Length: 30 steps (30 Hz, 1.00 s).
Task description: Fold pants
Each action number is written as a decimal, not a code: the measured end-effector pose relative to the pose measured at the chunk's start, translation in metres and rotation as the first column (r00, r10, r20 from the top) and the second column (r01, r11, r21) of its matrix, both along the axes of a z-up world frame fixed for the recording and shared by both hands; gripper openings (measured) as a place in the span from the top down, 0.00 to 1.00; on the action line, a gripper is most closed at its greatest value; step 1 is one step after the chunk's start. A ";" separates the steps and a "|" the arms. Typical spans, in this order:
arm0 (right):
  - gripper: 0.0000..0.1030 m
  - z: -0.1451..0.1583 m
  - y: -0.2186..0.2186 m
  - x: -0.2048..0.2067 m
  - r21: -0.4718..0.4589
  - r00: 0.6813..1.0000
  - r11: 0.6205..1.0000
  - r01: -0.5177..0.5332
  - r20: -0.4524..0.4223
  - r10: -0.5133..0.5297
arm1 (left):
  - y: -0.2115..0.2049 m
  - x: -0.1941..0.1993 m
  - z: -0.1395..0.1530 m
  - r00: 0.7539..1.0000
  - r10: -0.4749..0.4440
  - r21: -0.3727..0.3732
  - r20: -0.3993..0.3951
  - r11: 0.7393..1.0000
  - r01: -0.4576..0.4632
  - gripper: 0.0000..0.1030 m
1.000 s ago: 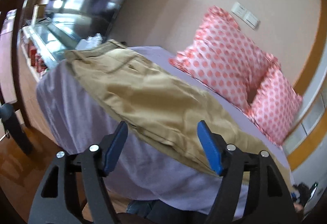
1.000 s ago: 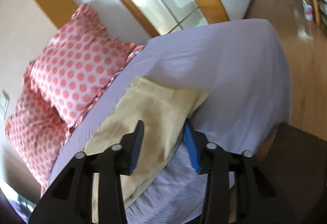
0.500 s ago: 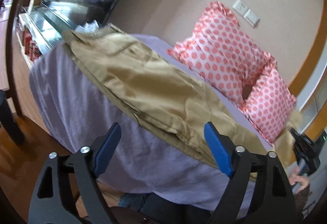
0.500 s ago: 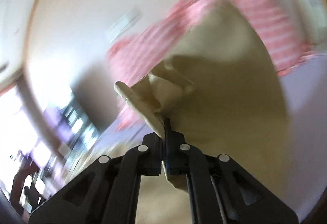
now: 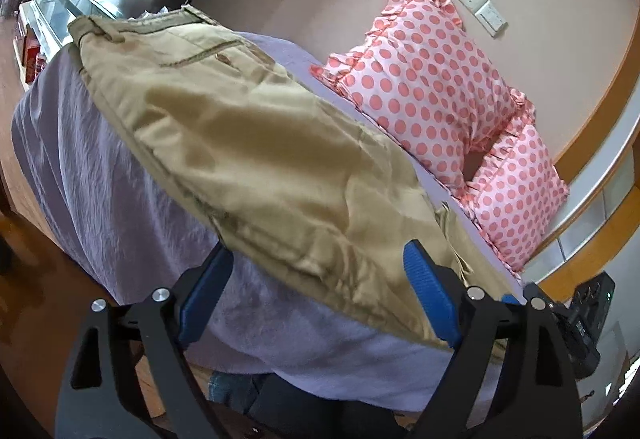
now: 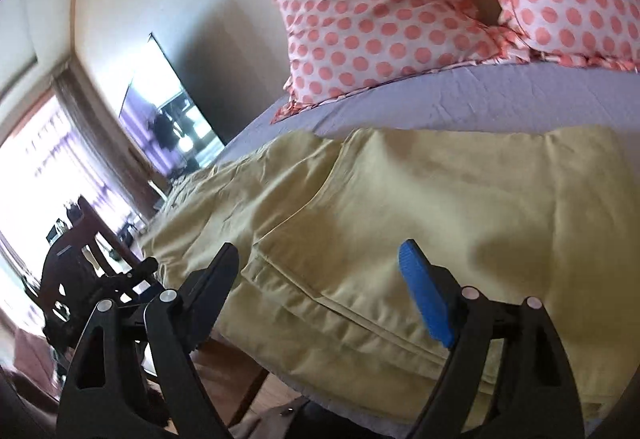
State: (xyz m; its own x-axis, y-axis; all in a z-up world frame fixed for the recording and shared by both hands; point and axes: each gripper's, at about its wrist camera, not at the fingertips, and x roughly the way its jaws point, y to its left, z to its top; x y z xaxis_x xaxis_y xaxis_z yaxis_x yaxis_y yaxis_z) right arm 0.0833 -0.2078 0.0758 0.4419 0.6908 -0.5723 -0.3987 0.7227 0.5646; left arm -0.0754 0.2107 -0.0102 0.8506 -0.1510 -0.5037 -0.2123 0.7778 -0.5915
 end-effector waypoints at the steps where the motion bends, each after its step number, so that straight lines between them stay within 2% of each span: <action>1: 0.18 -0.002 -0.001 0.000 0.007 1.000 1.000 0.004 -0.011 -0.004 | 0.003 0.003 -0.001 1.000 0.013 -0.006 -0.006 1.000 -0.013 0.16; 8: 0.18 -0.011 -0.005 0.006 0.029 0.999 0.999 0.033 -0.044 -0.032 | 0.040 0.012 0.005 0.995 0.102 -0.105 -0.017 0.989 -0.103 0.15; 13: 0.18 -0.016 -0.011 0.008 0.033 0.997 0.998 0.057 -0.060 -0.055 | 0.080 0.011 0.024 0.979 0.202 -0.101 0.016 0.975 -0.200 0.17; 15: 0.18 -0.018 -0.013 0.008 0.039 0.996 0.997 0.060 -0.063 -0.058 | 0.097 0.016 0.027 0.969 0.247 -0.078 -0.003 0.966 -0.247 0.19; 16: 0.18 -0.019 -0.014 0.008 0.043 0.996 0.997 0.065 -0.067 -0.062 | 0.108 0.020 0.025 0.967 0.253 -0.091 -0.014 0.963 -0.253 0.21; 19: 0.18 -0.019 -0.016 0.008 0.052 0.996 0.996 0.070 -0.065 -0.066 | 0.127 0.026 0.015 0.960 0.274 -0.126 -0.055 0.952 -0.279 0.37; 21: 0.18 -0.018 -0.020 0.008 0.058 0.995 0.995 0.080 -0.055 -0.077 | 0.134 0.026 0.010 0.954 0.291 -0.128 -0.076 0.946 -0.299 0.70; 22: 0.18 -0.018 -0.022 0.008 0.060 0.995 0.995 0.086 -0.052 -0.083 | 0.136 0.028 0.010 0.951 0.296 -0.118 -0.092 0.945 -0.305 0.79; 23: 0.18 -0.017 -0.025 0.007 0.061 0.995 0.994 0.093 -0.048 -0.090 | 0.135 0.030 0.012 0.951 0.294 -0.106 -0.097 0.947 -0.304 0.83; 25: 0.18 -0.015 -0.033 0.007 0.064 0.993 0.992 0.112 -0.039 -0.109 | 0.124 0.033 0.025 0.949 0.301 -0.023 -0.097 0.952 -0.304 0.90; 26: 0.18 -0.014 -0.039 0.007 0.064 0.992 0.990 0.126 -0.030 -0.125 | 0.109 0.038 0.043 0.950 0.301 0.076 -0.080 0.952 -0.295 0.91; 27: 0.18 -0.011 -0.047 0.007 0.064 0.989 0.987 0.151 -0.018 -0.150 | 0.094 0.043 0.059 0.956 0.288 0.144 -0.059 0.950 -0.277 0.92; 30: 0.18 -0.004 -0.072 0.008 0.080 0.973 0.970 0.228 0.006 -0.229 | 0.029 0.062 0.117 0.989 0.148 0.307 0.025 0.940 -0.149 0.93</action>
